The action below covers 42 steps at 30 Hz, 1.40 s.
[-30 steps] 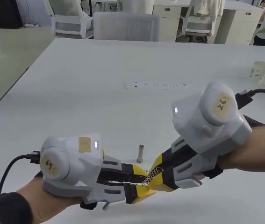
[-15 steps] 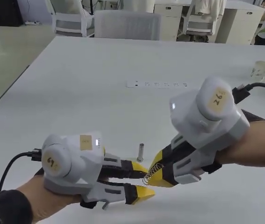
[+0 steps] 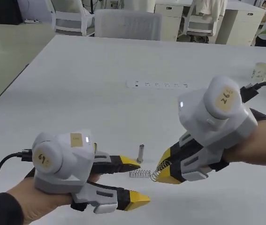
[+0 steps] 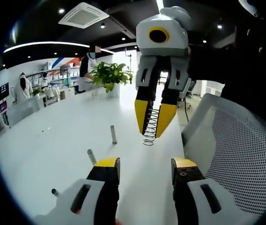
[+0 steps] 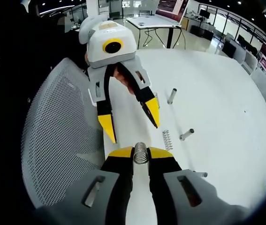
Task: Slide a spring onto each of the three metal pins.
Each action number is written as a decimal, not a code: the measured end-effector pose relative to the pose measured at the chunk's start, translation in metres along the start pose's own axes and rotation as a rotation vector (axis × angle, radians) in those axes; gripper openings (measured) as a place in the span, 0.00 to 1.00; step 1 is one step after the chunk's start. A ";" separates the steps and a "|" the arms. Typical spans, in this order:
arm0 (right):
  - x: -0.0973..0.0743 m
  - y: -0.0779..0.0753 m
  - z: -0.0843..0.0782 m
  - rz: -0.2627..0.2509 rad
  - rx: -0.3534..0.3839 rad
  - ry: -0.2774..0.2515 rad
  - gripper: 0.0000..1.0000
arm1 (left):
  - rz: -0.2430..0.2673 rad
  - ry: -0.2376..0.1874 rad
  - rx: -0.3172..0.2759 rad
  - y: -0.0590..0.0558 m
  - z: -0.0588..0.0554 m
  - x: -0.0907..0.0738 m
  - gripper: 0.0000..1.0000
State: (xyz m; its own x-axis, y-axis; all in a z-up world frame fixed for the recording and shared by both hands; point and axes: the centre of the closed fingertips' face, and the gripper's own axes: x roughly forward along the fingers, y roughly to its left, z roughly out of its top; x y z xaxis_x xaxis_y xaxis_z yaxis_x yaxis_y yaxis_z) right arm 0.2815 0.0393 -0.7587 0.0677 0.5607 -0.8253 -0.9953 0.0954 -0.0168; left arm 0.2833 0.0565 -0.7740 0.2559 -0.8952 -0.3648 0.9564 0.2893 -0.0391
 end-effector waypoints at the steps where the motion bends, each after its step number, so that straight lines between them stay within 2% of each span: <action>1: -0.001 -0.001 -0.001 -0.002 0.001 0.003 0.13 | 0.005 -0.001 -0.003 0.001 0.000 -0.002 0.43; 7: -0.005 -0.006 -0.004 -0.014 0.007 0.010 0.13 | 0.054 -0.009 -0.038 0.008 -0.008 -0.014 0.48; 12: -0.008 -0.010 -0.009 -0.020 0.011 0.022 0.13 | 0.081 0.003 -0.047 0.008 -0.017 -0.023 0.53; 15: -0.010 -0.013 -0.011 -0.026 0.012 0.030 0.13 | 0.108 0.009 -0.066 0.012 -0.022 -0.029 0.58; 23: -0.014 -0.022 -0.019 -0.042 0.020 0.046 0.13 | 0.169 -0.004 -0.090 0.022 -0.026 -0.043 0.64; 32: -0.023 -0.039 -0.029 -0.068 0.038 0.063 0.13 | 0.224 0.004 -0.086 0.028 -0.031 -0.053 0.69; 39: -0.030 -0.059 -0.041 -0.098 0.060 0.102 0.13 | 0.251 0.003 -0.102 0.029 -0.035 -0.060 0.71; 42: -0.031 -0.069 -0.049 -0.108 0.063 0.137 0.13 | 0.260 0.005 -0.105 0.030 -0.036 -0.063 0.72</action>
State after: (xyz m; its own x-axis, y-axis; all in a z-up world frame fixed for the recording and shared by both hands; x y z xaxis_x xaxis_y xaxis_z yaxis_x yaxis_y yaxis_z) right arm 0.3443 -0.0247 -0.7593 0.1595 0.4275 -0.8898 -0.9762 0.2025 -0.0777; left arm 0.2909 0.1337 -0.7859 0.4899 -0.7846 -0.3800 0.8388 0.5429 -0.0395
